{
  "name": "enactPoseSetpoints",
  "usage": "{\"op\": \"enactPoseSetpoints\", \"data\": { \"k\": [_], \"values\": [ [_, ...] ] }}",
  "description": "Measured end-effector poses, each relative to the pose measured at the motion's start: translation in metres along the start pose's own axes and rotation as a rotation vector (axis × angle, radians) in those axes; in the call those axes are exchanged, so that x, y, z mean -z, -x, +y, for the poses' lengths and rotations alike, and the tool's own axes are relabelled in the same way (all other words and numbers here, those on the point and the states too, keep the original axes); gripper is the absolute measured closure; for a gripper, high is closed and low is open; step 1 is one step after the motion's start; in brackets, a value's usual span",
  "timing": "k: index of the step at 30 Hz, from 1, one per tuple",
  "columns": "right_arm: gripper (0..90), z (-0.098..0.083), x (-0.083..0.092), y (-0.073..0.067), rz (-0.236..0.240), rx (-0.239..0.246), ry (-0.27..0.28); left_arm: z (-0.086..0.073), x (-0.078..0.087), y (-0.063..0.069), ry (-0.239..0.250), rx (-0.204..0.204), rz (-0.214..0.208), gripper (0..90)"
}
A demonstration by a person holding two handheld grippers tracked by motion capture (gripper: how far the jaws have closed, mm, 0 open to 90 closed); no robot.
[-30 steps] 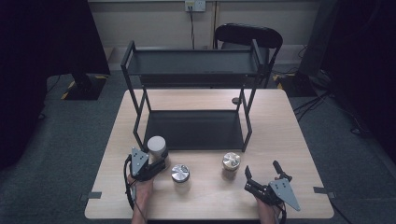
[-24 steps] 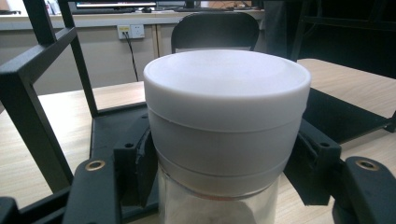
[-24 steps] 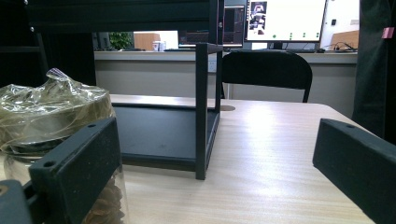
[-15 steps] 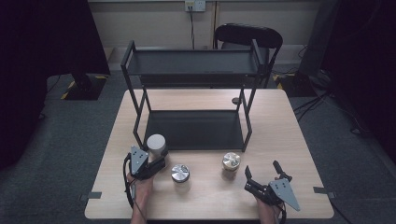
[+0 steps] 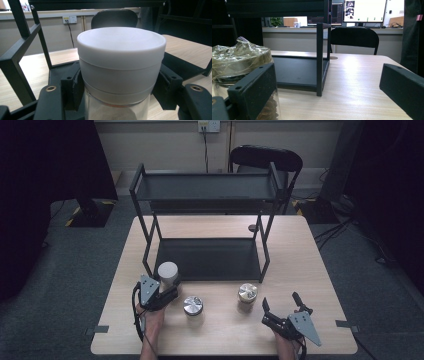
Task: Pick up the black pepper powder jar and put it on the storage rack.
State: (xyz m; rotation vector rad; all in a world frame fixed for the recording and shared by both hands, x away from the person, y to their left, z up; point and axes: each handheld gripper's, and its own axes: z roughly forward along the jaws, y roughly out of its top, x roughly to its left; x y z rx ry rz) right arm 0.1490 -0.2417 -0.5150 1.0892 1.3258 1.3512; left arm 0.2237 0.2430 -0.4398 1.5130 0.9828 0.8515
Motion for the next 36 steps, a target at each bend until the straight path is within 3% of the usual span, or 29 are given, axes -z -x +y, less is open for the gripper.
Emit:
{"op": "enactPoseSetpoints", "data": {
  "k": [36],
  "values": [
    [0.0, 0.000, 0.000, 0.000, 0.002, -0.001, 0.000, 0.021, -0.013, -0.001, 0.004, 0.001, 0.013, 34.8]
  ]
}}
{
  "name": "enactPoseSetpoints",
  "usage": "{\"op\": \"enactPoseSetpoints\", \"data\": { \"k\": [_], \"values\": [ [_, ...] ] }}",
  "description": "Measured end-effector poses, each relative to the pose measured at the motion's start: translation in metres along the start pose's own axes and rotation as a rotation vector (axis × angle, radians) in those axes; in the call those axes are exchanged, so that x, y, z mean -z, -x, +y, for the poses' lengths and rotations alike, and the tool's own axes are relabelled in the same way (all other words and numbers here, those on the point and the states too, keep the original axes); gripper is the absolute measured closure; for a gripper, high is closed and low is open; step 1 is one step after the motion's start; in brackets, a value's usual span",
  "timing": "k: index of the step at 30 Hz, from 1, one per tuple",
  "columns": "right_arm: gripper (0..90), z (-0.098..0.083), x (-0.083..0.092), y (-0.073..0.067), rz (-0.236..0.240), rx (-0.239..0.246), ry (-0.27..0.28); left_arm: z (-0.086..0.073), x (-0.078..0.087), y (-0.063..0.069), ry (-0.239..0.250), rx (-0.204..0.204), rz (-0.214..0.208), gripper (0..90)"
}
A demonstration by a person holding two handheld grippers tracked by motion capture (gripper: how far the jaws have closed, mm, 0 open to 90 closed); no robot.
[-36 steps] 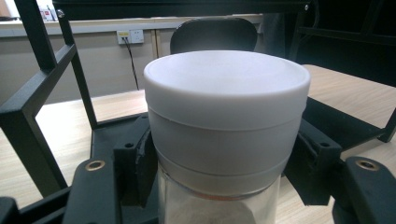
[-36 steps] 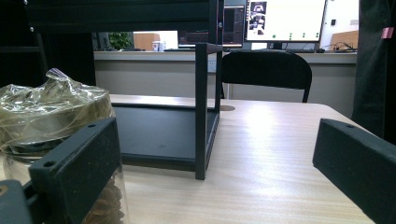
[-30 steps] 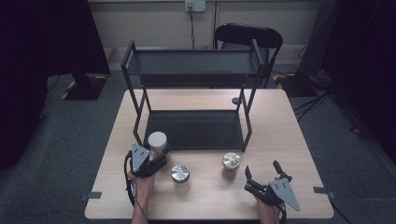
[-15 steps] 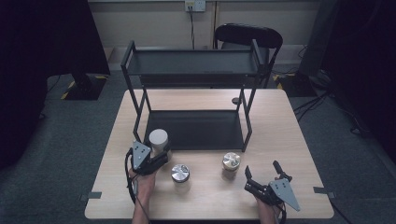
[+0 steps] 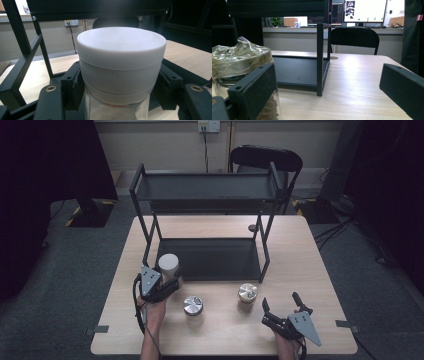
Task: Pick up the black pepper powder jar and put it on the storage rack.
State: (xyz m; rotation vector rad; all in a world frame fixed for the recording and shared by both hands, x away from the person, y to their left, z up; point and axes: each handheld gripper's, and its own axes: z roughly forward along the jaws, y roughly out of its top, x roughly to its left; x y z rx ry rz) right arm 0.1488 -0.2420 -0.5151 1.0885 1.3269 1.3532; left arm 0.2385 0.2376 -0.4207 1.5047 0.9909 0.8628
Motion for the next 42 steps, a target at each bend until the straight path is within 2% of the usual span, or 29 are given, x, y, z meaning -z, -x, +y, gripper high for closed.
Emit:
{"op": "enactPoseSetpoints", "data": {
  "k": [6, 15, 33, 42],
  "values": [
    [0.0, 0.000, 0.000, 0.000, 0.001, 0.000, 0.000, 0.001, -0.006, -0.001, -0.003, 0.010, 0.002, 34.8],
    [0.0, 0.000, 0.000, 0.000, 0.003, 0.000, 0.000, 0.007, -0.017, -0.003, -0.014, -0.002, -0.003, 34.8],
    [0.0, 0.000, 0.000, 0.001, 0.008, 0.001, 0.000, 0.018, -0.036, -0.011, -0.035, 0.001, -0.002, 34.8],
    [0.1, 0.000, 0.000, 0.002, 0.010, 0.001, 0.000, 0.019, -0.048, -0.014, -0.065, -0.003, 0.006, 34.8]
  ]
}}
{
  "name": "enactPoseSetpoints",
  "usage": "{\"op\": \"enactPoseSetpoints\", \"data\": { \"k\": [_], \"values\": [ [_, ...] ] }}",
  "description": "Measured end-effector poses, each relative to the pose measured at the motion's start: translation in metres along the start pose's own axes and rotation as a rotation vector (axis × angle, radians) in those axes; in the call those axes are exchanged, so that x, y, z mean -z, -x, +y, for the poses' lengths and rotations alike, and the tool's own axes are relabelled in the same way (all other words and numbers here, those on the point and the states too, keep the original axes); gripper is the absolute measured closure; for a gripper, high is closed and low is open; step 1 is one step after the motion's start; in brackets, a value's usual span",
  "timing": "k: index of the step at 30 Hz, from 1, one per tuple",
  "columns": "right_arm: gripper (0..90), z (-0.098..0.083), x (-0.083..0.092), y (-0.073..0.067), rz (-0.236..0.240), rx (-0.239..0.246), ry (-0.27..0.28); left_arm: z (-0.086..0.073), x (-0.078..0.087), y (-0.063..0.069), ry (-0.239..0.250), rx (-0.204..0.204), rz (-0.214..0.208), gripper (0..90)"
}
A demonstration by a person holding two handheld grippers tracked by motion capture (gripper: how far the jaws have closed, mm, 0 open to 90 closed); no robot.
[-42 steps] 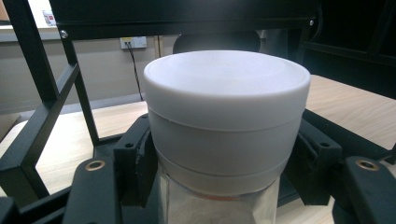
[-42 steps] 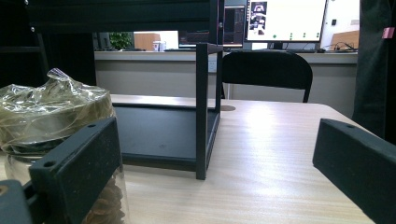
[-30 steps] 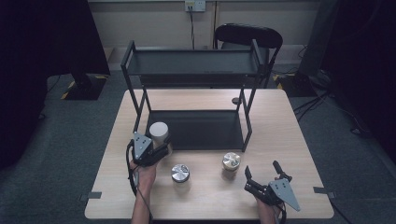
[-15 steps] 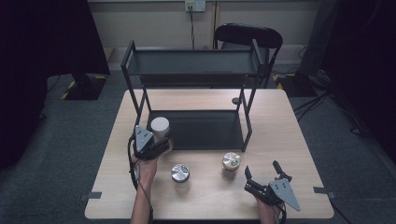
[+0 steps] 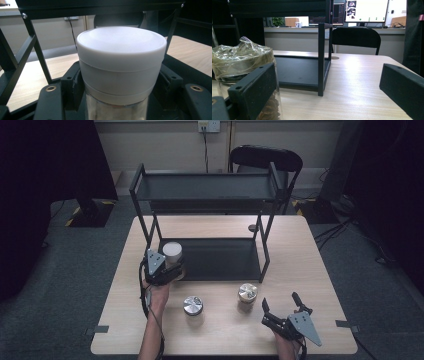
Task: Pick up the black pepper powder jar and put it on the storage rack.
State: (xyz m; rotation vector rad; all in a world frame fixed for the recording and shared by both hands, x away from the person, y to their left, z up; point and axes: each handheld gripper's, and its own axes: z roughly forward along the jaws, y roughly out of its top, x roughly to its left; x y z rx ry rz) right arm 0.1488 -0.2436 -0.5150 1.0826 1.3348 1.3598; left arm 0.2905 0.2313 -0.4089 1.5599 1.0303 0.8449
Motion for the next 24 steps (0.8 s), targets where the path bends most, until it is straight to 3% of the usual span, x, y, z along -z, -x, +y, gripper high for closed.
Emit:
{"op": "enactPoseSetpoints", "data": {
  "k": [24],
  "values": [
    [0.1, 0.000, 0.000, 0.001, 0.006, -0.001, 0.000, -0.002, -0.020, -0.005, -0.059, 0.017, 0.026, 34.7]
  ]
}}
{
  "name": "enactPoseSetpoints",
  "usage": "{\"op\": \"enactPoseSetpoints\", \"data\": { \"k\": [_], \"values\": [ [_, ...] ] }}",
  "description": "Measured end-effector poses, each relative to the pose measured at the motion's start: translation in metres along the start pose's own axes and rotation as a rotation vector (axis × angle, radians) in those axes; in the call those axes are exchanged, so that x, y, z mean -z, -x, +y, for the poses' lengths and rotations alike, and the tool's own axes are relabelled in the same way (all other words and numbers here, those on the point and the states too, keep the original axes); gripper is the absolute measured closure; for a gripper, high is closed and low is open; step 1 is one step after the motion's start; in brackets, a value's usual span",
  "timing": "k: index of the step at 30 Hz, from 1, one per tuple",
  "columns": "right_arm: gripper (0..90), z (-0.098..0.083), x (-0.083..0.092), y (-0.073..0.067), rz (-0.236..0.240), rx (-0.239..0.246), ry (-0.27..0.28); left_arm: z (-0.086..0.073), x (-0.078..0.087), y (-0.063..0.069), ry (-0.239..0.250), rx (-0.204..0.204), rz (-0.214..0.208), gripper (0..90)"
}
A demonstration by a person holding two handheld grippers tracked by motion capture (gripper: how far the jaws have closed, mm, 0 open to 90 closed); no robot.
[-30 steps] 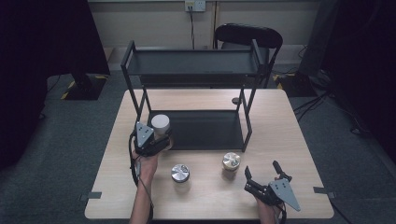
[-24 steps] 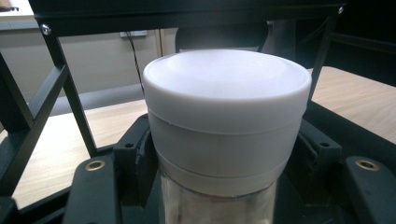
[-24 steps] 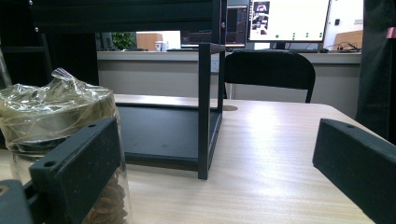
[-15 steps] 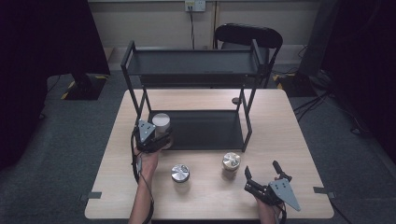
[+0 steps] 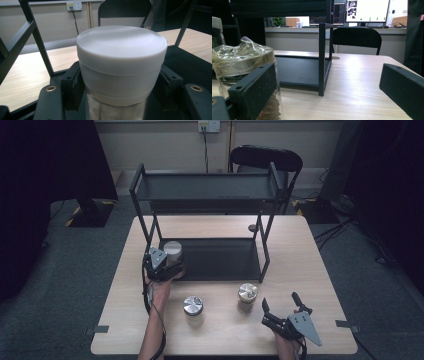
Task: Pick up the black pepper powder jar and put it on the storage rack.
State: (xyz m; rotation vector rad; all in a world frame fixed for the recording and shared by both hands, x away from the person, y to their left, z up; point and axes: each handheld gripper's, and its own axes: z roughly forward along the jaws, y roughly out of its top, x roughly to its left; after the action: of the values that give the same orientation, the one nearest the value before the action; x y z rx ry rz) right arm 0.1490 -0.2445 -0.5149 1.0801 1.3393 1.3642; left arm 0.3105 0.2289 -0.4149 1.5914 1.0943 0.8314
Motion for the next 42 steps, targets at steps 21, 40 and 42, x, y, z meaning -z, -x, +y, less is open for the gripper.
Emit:
{"op": "enactPoseSetpoints", "data": {
  "k": [21, 40, 42],
  "values": [
    [0.1, 0.0000, 0.0000, 0.0003, 0.002, 0.000, 0.000, -0.0014, -0.0053, 0.0014, -0.010, -0.009, 0.007, 34.6],
    [0.2, 0.0000, 0.0000, -0.0001, 0.000, 0.000, 0.000, -0.0041, -0.0066, -0.0010, -0.005, 0.014, 0.003, 34.3],
    [0.2, 0.0000, 0.0000, -0.0001, -0.001, 0.000, 0.000, -0.0041, -0.0062, -0.0026, -0.006, 0.019, 0.001, 34.3]
  ]
}}
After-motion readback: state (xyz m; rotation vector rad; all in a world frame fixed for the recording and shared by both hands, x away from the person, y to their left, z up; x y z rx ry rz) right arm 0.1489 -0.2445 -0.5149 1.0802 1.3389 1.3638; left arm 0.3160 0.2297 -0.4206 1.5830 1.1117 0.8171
